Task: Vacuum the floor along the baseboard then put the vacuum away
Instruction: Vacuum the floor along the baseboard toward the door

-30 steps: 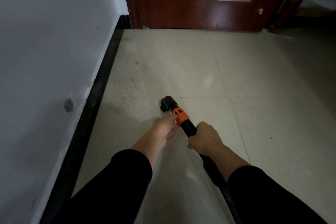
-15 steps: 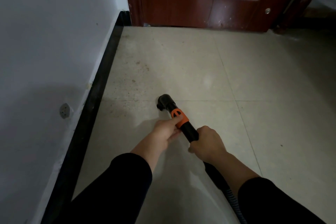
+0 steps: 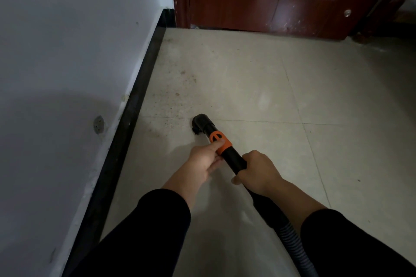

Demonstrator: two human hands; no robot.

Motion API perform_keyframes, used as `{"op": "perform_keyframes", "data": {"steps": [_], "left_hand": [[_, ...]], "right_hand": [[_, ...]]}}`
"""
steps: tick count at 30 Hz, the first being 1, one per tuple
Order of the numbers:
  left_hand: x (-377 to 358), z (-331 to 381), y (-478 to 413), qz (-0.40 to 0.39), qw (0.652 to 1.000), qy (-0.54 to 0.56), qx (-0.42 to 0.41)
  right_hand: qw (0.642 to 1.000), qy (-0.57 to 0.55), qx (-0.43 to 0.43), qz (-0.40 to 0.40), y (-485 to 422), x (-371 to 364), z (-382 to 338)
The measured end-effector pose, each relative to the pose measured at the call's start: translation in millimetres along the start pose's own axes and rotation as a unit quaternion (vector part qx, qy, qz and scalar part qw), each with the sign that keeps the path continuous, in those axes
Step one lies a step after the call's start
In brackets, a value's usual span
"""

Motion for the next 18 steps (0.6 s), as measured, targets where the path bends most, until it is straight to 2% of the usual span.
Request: {"op": "perform_keyframes", "data": {"steps": [18], "left_hand": [[55.7, 12.7, 3.7, 0.046, 0.999, 0.013, -0.012]], "right_hand": [[0.998, 0.003, 0.052, -0.027, -1.0, -32.8, -45.1]]}}
Point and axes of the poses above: each hand's wrist, its own y-axis away from the middle knuckle, its own x-axis out of the back of the hand, z = x × y, the point moved 9 cm from there along -y, towards the middle knuckle, and after that the axes turned 9 degrees about -x, right-handed, at the moved point
